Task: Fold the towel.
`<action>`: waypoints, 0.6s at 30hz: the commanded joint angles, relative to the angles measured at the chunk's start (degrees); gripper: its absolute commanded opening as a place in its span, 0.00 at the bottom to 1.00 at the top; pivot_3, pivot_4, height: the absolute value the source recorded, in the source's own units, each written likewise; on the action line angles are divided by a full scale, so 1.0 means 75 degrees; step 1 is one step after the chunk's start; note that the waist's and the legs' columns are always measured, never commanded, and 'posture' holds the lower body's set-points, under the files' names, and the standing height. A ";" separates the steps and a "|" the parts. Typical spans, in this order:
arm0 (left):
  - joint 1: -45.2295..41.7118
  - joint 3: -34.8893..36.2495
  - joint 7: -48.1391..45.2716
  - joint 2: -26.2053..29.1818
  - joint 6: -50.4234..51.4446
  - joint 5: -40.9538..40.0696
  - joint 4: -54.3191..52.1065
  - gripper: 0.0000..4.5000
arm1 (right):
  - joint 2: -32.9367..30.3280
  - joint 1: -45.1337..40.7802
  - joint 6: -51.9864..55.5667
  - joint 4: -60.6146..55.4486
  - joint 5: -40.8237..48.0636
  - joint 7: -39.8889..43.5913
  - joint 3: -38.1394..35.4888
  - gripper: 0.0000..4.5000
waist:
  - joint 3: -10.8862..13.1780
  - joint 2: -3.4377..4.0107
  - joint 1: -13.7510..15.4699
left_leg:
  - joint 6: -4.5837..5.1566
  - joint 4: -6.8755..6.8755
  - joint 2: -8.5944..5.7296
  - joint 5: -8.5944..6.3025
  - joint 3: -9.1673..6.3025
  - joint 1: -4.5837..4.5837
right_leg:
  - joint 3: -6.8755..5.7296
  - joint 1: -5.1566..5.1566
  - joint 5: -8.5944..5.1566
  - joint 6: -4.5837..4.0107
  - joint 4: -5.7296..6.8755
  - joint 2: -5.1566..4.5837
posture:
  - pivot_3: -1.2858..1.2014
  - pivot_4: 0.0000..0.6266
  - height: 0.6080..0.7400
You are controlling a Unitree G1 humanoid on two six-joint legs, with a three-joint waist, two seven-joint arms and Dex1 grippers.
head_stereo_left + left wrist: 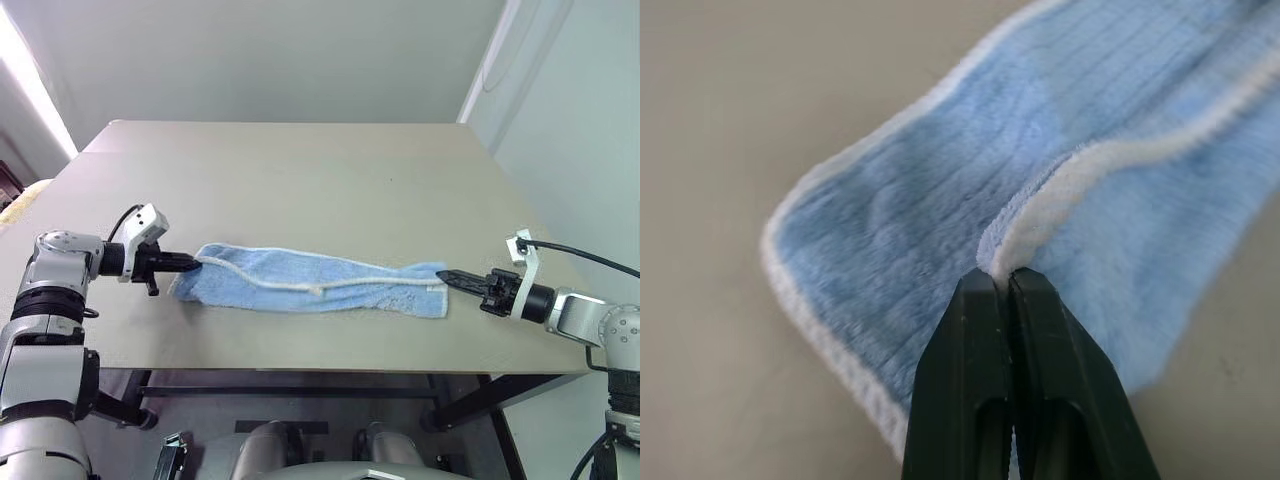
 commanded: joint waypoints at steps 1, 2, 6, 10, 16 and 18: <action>-0.0501 -0.0023 0.0258 -0.0078 -0.0311 0.0241 0.0473 0.00 | 0.0114 -0.0460 -0.0385 0.0426 -0.0369 0.0071 0.0146 0.00 | 0.0000 0.0000 -0.0003 | 0.0000 0.0002 0.0000 0.0000 0.0000 0.0000 | 0.0000 0.0001 0.0011 0.0004 -0.0004 -0.0003 | 0.52 0.00 0.96; -0.0578 -0.0024 0.0312 -0.0115 -0.0366 0.0293 0.0593 0.00 | 0.0144 -0.0553 -0.0456 0.0536 -0.0471 0.0075 0.0213 0.00 | 0.0001 0.0000 0.0002 | 0.0000 0.0005 -0.0001 0.0000 0.0001 0.0000 | 0.0000 0.0004 0.0025 0.0011 -0.0009 -0.0006 | 0.52 0.00 0.96; -0.0909 0.0111 0.0753 -0.0362 -0.0423 0.0344 0.1016 0.00 | 0.0333 -0.0917 -0.0677 0.0973 -0.0818 0.0087 0.0413 0.00 | 0.0000 0.0000 0.0003 | -0.0001 0.0007 -0.0004 0.0000 0.0003 -0.0002 | 0.0000 0.0003 0.0042 0.0016 -0.0018 -0.0014 | 0.52 0.00 0.96; -0.1148 0.0245 0.1453 -0.0609 -0.0456 0.0343 0.1306 0.00 | 0.0514 -0.1206 -0.0795 0.1326 -0.1048 0.0061 0.0458 0.00 | 0.0000 0.0000 -0.0010 | -0.0001 0.0004 -0.0004 0.0001 0.0004 -0.0013 | 0.0001 -0.0010 0.0041 0.0015 -0.0018 -0.0012 | 0.52 0.00 0.96; -0.1206 0.0556 0.2474 -0.0843 -0.0420 0.0311 0.1595 0.00 | 0.0695 -0.1408 -0.1158 0.1594 -0.1502 -0.0033 0.0523 0.00 | 0.0000 0.0000 -0.0033 | -0.0002 0.0004 -0.0003 0.0002 0.0005 -0.0015 | 0.0001 -0.0012 0.0042 0.0016 -0.0015 -0.0010 | 0.52 0.00 0.96; -0.1153 0.0587 0.2659 -0.0906 -0.0475 0.0342 0.1622 0.00 | 0.0732 -0.1435 -0.1292 0.1700 -0.1657 -0.0037 0.0553 0.00 | 0.0000 0.0000 -0.0033 | -0.0002 0.0005 -0.0003 0.0002 0.0005 -0.0014 | 0.0001 -0.0010 0.0042 0.0017 -0.0014 -0.0010 | 0.52 0.00 0.96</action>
